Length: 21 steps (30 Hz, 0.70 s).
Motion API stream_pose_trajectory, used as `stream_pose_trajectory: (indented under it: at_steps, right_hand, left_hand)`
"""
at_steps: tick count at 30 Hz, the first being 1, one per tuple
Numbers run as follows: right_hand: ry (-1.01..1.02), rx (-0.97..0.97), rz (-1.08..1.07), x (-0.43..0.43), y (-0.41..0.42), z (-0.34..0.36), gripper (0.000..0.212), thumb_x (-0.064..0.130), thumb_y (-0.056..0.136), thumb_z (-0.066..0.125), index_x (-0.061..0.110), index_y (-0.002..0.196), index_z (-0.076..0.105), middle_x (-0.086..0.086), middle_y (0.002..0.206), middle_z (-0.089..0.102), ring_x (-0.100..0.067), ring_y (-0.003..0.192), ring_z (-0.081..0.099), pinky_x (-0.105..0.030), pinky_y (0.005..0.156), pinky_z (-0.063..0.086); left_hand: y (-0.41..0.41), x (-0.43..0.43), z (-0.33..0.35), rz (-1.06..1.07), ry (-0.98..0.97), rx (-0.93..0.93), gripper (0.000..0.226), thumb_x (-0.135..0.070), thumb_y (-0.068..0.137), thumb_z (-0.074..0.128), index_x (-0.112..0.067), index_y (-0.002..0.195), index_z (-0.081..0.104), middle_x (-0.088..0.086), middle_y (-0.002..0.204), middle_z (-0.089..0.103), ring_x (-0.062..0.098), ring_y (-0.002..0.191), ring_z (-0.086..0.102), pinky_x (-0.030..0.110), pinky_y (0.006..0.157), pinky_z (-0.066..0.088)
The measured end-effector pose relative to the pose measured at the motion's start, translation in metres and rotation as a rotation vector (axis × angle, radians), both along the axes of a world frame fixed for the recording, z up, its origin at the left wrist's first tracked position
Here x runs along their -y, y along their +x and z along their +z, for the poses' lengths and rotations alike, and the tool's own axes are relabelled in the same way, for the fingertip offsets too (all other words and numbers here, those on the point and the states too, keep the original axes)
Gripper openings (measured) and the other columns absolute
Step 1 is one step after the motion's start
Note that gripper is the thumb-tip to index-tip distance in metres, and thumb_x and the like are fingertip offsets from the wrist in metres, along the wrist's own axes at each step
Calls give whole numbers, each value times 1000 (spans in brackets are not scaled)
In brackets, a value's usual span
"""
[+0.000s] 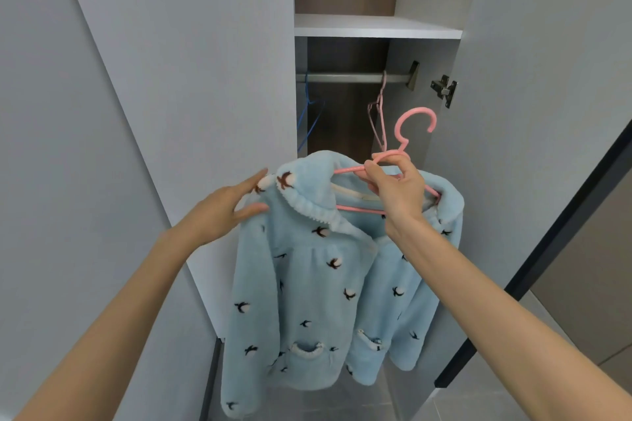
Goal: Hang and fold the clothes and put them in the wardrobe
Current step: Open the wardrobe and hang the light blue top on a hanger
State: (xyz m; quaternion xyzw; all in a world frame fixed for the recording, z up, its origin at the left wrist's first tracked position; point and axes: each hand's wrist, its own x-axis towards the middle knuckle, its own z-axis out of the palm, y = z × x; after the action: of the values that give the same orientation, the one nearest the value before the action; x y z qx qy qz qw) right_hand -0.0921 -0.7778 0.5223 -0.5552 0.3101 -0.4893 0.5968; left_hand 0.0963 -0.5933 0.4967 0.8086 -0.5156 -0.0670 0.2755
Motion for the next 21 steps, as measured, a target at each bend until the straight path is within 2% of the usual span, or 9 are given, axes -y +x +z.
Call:
stream_pose_trajectory:
  at_steps: [2,3,5,7,10,14,18,20,21]
  right_hand:
    - [-20,-25,47,-2,2,-3,9,4,84,68,3,92,63,-5,109,65,-19,77,72,-16,66,54]
    - [-34,-37,91,-4,3,-3,9,3,85,67,2,93,63,-6,111,64,-20,80,72,-17,67,54]
    - [-80,-62,195,-9,5,-4,7,3,88,62,0,95,62,-9,114,62,-19,81,72,-21,71,56]
    - [-151,-109,295,-13,7,-3,8,4,93,55,1,97,61,-10,116,59,-16,83,72,-27,78,56]
    - [-271,-189,378,-13,3,2,17,5,97,44,3,96,61,-4,118,58,-13,86,72,-28,80,52]
    - [-417,-258,422,-3,-10,14,25,2,98,40,1,106,63,-7,112,65,3,79,68,-11,68,47]
    - [-602,-277,159,14,-21,15,19,7,91,55,14,101,70,5,97,70,0,81,60,-19,70,46]
    - [-623,-337,-108,25,-25,-1,14,15,86,63,17,99,61,6,97,60,-7,87,48,-22,73,40]
    - [-607,-400,-203,31,-26,-12,25,19,82,66,16,103,54,5,102,52,-12,94,42,-24,78,37]
  left_hand:
    - [-12,7,15,-56,-83,-85,88,-55,75,55,-32,149,15,-17,137,32,1,128,31,23,107,26]
    - [-21,13,23,-74,-136,-51,91,-56,74,56,-28,150,16,-15,141,31,2,131,28,21,107,22]
    - [-38,29,37,-148,-158,210,77,-63,81,52,-24,145,34,-7,143,41,11,131,37,25,107,28]
    - [-45,47,39,-193,-48,474,51,-54,93,44,-25,133,51,-2,128,58,19,116,51,35,97,40]
    - [-51,62,39,-84,109,480,31,-36,100,37,-21,114,61,1,109,58,21,102,50,37,82,44]
    - [-61,69,31,17,-70,389,25,-29,101,34,-21,88,53,-4,87,58,18,88,49,31,66,37]
    - [-58,72,22,133,-267,331,24,-27,100,36,-20,86,55,2,77,59,22,78,51,35,64,37]
    - [-55,69,22,148,-302,297,25,-25,100,37,-22,83,55,2,75,59,20,75,50,33,63,35]
    - [-54,68,23,148,-313,279,25,-24,100,38,-24,81,54,1,73,58,19,73,49,32,62,34]
